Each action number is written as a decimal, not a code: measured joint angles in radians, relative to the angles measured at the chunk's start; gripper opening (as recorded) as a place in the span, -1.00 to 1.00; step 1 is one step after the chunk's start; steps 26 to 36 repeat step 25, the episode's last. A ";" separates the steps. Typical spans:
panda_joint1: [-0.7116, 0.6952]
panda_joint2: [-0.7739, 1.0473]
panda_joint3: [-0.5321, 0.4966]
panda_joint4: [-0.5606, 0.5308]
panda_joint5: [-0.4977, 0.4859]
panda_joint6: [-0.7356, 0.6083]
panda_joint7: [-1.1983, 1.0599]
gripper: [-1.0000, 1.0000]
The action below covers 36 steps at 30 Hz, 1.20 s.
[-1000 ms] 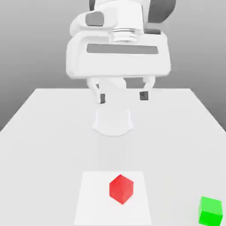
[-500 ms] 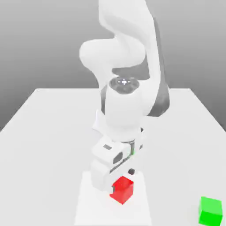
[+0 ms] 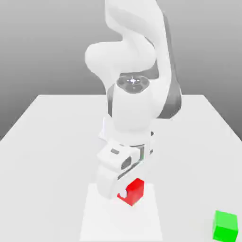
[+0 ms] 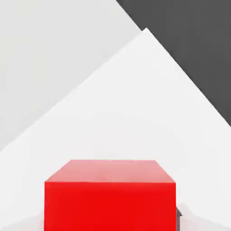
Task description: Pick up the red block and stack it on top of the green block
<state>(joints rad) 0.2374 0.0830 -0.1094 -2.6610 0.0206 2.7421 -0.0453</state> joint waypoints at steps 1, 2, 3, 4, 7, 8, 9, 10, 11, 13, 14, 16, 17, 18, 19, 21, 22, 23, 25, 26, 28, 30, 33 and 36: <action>0.018 0.011 0.014 0.032 -0.004 -0.021 -0.002 -1.00; 0.035 0.024 0.028 0.066 -0.007 -0.042 -0.004 -1.00; 0.051 0.039 0.044 0.101 -0.011 -0.062 -0.007 -1.00; 0.066 0.054 0.060 0.137 -0.014 -0.082 -0.010 -1.00; 0.118 0.102 0.112 0.245 -0.028 -0.142 -0.017 -1.00; 0.137 0.118 0.130 0.281 -0.033 -0.163 -0.019 -1.00; 0.155 0.135 0.148 0.317 -0.038 -0.182 -0.020 -1.00; 0.174 0.152 0.164 0.352 -0.044 -0.200 -0.022 -1.00; 0.185 0.179 0.171 0.370 -0.049 -0.192 -0.021 -1.00; 0.197 0.244 0.172 0.386 -0.058 -0.143 -0.017 -1.00; 0.200 0.279 0.169 0.390 -0.063 -0.112 -0.014 -1.00; 0.203 0.303 0.168 0.392 -0.066 -0.090 -0.011 1.00; 0.203 0.303 0.168 0.392 -0.066 -0.090 -0.011 1.00; 0.203 0.303 0.168 0.392 -0.066 -0.090 -0.011 1.00; 0.203 0.303 0.168 0.392 -0.066 -0.090 -0.011 1.00; 0.204 0.315 0.167 0.393 -0.068 -0.078 -0.010 1.00; 0.203 0.303 0.168 0.393 -0.067 -0.090 -0.011 1.00; 0.202 0.279 0.170 0.392 -0.064 -0.112 -0.013 1.00; 0.199 0.215 0.175 0.389 -0.056 -0.172 -0.019 1.00; 0.199 0.215 0.175 0.389 -0.056 -0.172 -0.019 1.00; 0.199 0.215 0.175 0.389 -0.056 -0.172 -0.019 1.00; 0.199 0.215 0.175 0.389 -0.056 -0.172 -0.019 1.00; 0.199 0.215 0.175 0.389 -0.056 -0.172 -0.019 1.00; 0.199 0.215 0.175 0.389 -0.056 -0.172 -0.019 1.00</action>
